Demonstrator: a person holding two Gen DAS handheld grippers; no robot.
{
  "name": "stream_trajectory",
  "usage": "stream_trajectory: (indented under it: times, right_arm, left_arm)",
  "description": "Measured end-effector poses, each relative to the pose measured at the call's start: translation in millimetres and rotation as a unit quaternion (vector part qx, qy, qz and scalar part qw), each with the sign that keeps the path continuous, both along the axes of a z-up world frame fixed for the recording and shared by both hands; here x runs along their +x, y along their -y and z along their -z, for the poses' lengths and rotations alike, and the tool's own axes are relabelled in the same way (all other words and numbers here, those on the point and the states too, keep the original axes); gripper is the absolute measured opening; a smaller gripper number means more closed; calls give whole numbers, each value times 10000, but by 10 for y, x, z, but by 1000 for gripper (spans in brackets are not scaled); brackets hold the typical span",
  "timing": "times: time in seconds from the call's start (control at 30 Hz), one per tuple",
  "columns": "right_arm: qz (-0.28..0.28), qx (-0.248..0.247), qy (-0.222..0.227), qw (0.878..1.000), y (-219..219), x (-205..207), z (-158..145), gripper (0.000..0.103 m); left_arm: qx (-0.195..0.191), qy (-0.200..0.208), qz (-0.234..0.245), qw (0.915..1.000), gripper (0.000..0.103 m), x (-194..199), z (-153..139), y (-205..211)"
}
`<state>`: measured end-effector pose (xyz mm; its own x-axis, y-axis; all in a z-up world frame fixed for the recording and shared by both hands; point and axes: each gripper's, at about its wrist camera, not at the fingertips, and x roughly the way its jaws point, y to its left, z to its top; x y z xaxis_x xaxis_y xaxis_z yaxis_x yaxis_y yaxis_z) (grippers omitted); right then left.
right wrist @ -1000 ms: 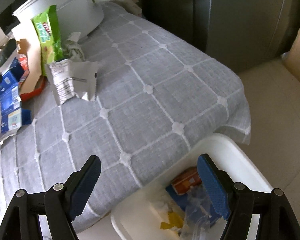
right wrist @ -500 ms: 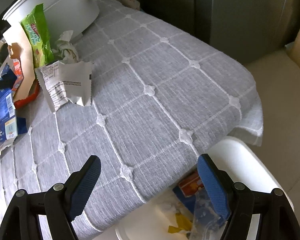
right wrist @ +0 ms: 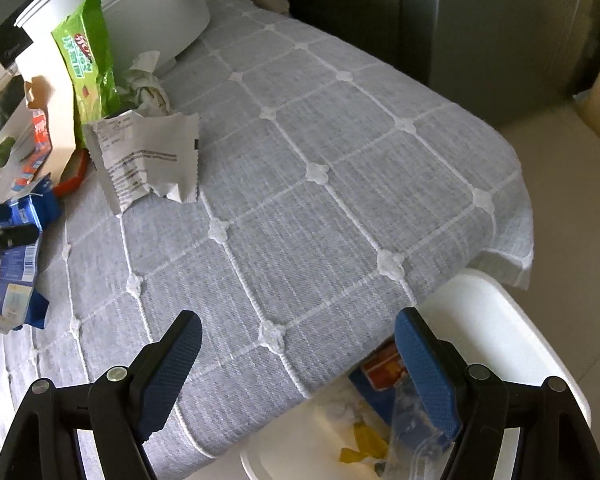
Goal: Collect trash
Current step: 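Grasp the blue milk carton with the left tool and lift it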
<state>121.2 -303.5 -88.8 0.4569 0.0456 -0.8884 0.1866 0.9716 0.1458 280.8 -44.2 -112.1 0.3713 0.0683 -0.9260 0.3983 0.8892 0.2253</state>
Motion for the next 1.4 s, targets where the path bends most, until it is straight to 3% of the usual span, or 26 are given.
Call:
stream_trajectory:
  times: [0.1,0.23,0.33,0.43,0.57,0.67,0.7,0.77,0.83,0.9,0.97,1.07,1.17,1.33,1.4]
  right_arm:
    - [9,67,-7,10000,-18,-7,5,83]
    - [-46,106,-2,9999,-65,-21,-4,83]
    - [-33,125,5,9999,-56,-36,-8,83]
    - [3,177,17,9998,-16,-53,-19,83]
    - [30,149,57,9999,48,-81,-42,83]
    - [77,171,54,9998,70,-82,-40,83]
    - [89,180,47,9998,70,-80,-36,83]
    - [79,202,41,9998,51,-76,-34,83]
    - [36,199,33,9998,2,-76,-37,83]
    - [-39,180,44,9998,-43,-81,-47,83]
    - [-108,124,54,9998,-84,-84,-50,83]
    - [-112,44,41,9999,-109,-84,-42,83]
    - [-84,37,14,10000,-111,-70,-25,83]
    - [-128,-83,-41,9999,-136,-55,9,83]
    - [-148,-186,-55,9997,-143,-59,13,83]
  left_arm:
    - [42,303,-734,9968,86,-18,90,-74]
    - [-245,728,-1650,9833,86,-70,209,-128]
    - [-344,857,-1982,9758,87,-86,326,-103]
    - [-698,889,-2207,9688,88,-105,360,-207]
    - [-1155,869,-2235,9639,86,-52,417,-387]
    - [-1204,941,-1942,9690,83,-143,422,-484]
    - [-1208,934,-1850,9708,79,-154,413,-489]
    - [-1286,845,-1627,9746,56,-203,363,-458]
    - [-1442,677,-1348,9780,49,-271,278,-413]
    - [-1641,621,-1129,9780,56,-324,161,-438]
    - [-1717,827,-1047,9761,88,-381,-15,-481]
    - [-1908,1009,-1036,9709,102,-353,-137,-663]
    - [-2210,741,-1092,9663,103,-143,-116,-959]
    - [-2991,378,-1337,9440,103,218,22,-1541]
    - [-3279,268,-1233,9362,101,285,139,-1670]
